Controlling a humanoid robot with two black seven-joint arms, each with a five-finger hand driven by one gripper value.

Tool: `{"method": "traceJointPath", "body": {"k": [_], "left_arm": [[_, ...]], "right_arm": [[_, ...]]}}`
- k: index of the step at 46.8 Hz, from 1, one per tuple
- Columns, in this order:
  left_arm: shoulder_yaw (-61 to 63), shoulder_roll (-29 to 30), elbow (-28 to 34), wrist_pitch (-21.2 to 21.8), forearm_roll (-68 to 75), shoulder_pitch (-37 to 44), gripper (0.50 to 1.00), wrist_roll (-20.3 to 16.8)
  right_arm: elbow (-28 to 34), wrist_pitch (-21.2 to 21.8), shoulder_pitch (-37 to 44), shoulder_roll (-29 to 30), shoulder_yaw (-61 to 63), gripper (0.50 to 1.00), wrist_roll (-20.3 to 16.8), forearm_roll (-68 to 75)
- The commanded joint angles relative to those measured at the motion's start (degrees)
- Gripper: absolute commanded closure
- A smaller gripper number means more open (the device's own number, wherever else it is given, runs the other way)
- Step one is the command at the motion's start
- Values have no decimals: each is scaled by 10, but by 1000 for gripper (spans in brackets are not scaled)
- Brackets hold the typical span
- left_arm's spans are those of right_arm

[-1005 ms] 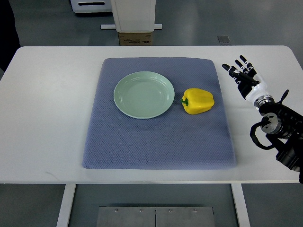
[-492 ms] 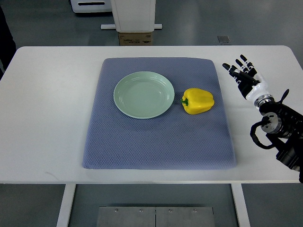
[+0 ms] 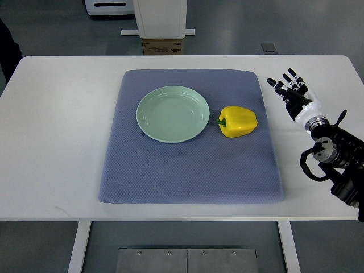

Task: Place yellow pepper on plate with right hand

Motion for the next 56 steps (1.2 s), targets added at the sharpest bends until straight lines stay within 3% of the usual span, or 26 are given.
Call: {"method": "traceJointPath", "body": {"k": [1,21,33,46,56], "left_arm": [[0,0,0,0,0,0,500,0],[0,0,0,0,0,0,500,0],[0,0,0,0,0,0,500,0],[0,0,0,0,0,0,500,0],[0,0,0,0,0,0,500,0]], "right_arm": [[-1,-4,3,-1,0,500,0,0],[-37,-10,13,1,2,500,2,0],[-26,5,16,0,-3,500,14,-4],[49,-2,14,-32,-8,500,33,-9],[191,-12,0,-107,-46,500,37,-18]]}}
